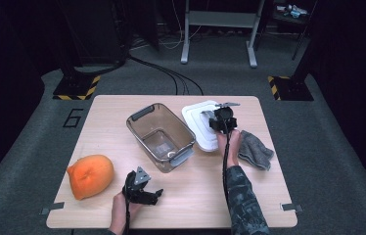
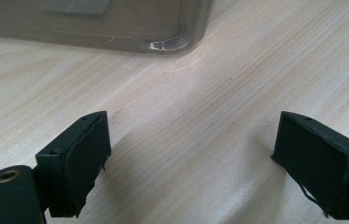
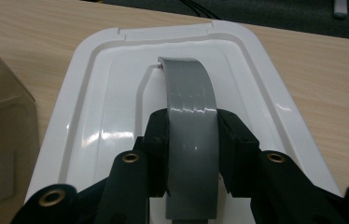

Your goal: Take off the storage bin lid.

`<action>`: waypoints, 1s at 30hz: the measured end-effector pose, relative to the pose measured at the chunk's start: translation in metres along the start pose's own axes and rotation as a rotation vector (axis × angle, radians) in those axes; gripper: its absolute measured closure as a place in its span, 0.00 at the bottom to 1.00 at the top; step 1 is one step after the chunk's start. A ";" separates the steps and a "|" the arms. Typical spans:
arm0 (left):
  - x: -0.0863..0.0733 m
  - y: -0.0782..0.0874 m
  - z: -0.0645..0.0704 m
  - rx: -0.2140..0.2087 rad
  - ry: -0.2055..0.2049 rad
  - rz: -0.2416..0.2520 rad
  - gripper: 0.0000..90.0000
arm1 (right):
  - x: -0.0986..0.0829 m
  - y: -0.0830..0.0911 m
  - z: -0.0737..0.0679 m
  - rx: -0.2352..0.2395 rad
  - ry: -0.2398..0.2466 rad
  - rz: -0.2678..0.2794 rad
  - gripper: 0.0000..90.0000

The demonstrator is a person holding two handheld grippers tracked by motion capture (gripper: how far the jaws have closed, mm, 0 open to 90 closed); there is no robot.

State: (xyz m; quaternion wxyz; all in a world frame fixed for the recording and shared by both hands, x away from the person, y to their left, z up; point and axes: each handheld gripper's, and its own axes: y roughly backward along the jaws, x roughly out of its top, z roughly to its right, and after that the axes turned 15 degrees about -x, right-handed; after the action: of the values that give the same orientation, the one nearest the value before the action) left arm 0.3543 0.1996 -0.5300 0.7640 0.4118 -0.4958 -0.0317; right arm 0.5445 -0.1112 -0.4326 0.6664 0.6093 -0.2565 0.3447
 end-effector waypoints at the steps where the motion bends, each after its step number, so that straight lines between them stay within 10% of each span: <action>1: 0.000 0.000 0.000 -0.001 0.000 -0.004 0.12 | -0.001 -0.001 -0.001 -0.002 -0.007 -0.004 0.74; 30: 0.000 0.000 0.000 -0.001 0.002 -0.001 0.12 | -0.026 -0.035 -0.013 -0.035 -0.026 -0.057 0.74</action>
State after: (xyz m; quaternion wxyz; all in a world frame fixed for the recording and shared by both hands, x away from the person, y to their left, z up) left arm 0.3542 0.1995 -0.5298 0.7646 0.4118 -0.4949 -0.0316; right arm 0.5545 -0.1027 -0.4763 0.6831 0.6091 -0.2535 0.3132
